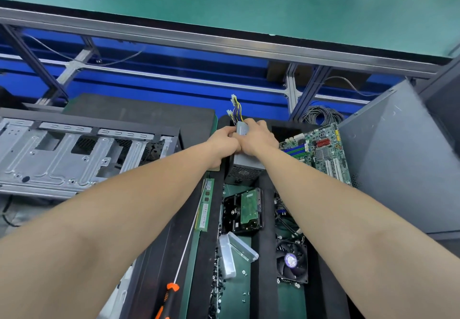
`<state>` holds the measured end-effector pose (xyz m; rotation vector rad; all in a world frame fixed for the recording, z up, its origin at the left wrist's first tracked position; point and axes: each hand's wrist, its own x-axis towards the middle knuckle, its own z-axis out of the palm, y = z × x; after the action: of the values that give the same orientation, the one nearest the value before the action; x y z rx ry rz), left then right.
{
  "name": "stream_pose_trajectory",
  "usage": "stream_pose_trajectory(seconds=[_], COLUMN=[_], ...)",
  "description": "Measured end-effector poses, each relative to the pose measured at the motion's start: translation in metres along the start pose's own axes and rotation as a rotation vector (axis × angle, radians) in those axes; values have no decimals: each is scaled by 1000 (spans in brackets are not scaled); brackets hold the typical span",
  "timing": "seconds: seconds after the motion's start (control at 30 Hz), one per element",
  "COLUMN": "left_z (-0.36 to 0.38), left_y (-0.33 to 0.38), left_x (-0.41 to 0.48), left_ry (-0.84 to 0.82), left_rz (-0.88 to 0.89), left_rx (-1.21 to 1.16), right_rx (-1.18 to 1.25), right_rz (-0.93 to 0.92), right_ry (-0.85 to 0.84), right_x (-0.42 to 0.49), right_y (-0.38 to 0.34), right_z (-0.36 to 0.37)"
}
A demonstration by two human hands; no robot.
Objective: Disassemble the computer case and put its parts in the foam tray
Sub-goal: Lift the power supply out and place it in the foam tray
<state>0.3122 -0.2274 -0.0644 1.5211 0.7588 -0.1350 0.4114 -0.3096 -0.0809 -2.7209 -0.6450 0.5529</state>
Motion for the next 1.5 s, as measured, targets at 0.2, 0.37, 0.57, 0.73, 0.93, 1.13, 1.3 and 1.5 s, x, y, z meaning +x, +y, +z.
stream_pose_trajectory(seconds=[0.2, 0.37, 0.57, 0.73, 0.93, 1.13, 1.3, 1.5], left_z=[-1, 2, 12, 20, 27, 20, 9, -10], left_y=[-3, -2, -3, -7, -16, -22, -25, -29], left_x=[8, 7, -4, -19, -45, -76, -104, -147], left_ry=[98, 198, 421, 486, 501, 427, 335, 217], left_rz=[-27, -18, -7, -47, -101, -67, -9, 64], left_rx=[135, 147, 246, 202, 128, 160, 190, 163], right_rx=[-195, -140, -194, -199, -158, -238, -247, 74], right_rz=[-18, -27, -69, -150, -219, -162, -128, -50], right_ry=[-94, -158, -176, -140, -111, -117, -118, 50], right_x=[16, 12, 1, -15, -40, -71, -113, -175], right_y=[-6, -2, -3, 1, 4, -6, -24, -49], right_z=[0, 6, 9, 6, 4, 2, -6, -6])
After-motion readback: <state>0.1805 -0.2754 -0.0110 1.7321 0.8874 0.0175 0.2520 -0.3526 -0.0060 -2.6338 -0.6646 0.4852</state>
